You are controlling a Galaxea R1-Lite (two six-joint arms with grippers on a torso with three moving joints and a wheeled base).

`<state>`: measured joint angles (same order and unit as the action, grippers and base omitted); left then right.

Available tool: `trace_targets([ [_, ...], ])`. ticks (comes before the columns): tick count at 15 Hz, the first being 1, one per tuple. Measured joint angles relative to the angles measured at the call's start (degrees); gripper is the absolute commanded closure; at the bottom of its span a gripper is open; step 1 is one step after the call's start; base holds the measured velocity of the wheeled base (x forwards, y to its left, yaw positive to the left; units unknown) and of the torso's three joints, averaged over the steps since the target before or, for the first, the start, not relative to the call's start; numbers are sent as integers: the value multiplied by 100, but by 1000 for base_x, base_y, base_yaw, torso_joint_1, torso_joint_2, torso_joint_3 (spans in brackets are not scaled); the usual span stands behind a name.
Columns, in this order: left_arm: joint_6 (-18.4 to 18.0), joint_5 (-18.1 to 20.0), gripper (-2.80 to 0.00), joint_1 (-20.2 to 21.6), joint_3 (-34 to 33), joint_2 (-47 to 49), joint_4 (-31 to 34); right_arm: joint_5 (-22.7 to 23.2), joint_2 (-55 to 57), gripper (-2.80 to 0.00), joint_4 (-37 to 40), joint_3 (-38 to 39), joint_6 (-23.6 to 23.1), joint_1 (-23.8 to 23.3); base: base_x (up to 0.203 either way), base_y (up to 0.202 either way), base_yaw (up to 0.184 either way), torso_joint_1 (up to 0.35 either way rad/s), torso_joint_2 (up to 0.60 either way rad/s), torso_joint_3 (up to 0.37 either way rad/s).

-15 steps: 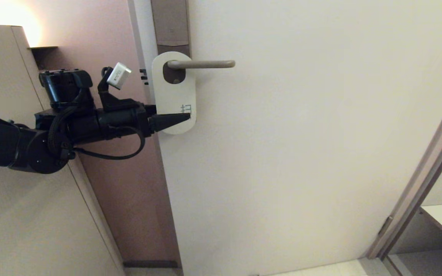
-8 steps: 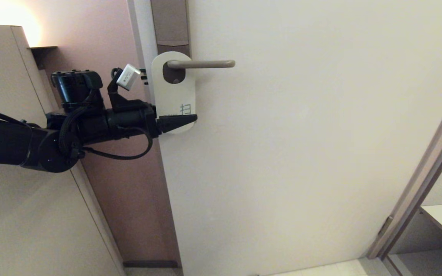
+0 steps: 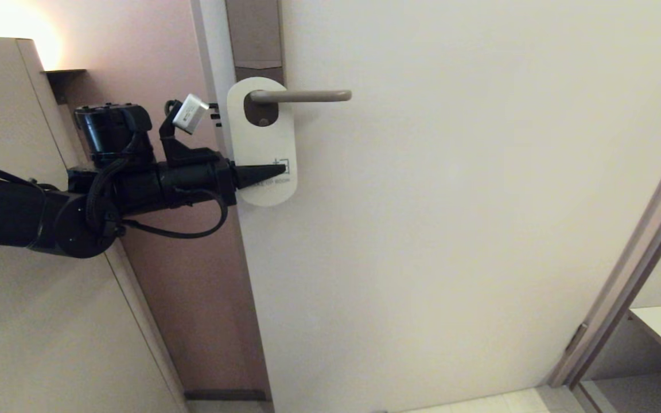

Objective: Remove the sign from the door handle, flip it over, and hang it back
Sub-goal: Take down the sign

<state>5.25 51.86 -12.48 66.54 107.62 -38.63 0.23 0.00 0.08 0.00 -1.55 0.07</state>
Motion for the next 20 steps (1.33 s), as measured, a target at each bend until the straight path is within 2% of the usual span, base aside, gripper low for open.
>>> trace_targets([
  [6,-11,-463,0,-38,-2,-106,7,1,0,0,1,0,1,0,0,0,0,0,0,0],
  [16,-60,-1874,0,-684,0,-268,49,-1,0,0,1,0,1,0,0,0,0,0,0,0],
  [20,-175,-2284,0,-815,0,-301,206,2,0,0,1,0,0,0,0,0,0,0,0,0],
])
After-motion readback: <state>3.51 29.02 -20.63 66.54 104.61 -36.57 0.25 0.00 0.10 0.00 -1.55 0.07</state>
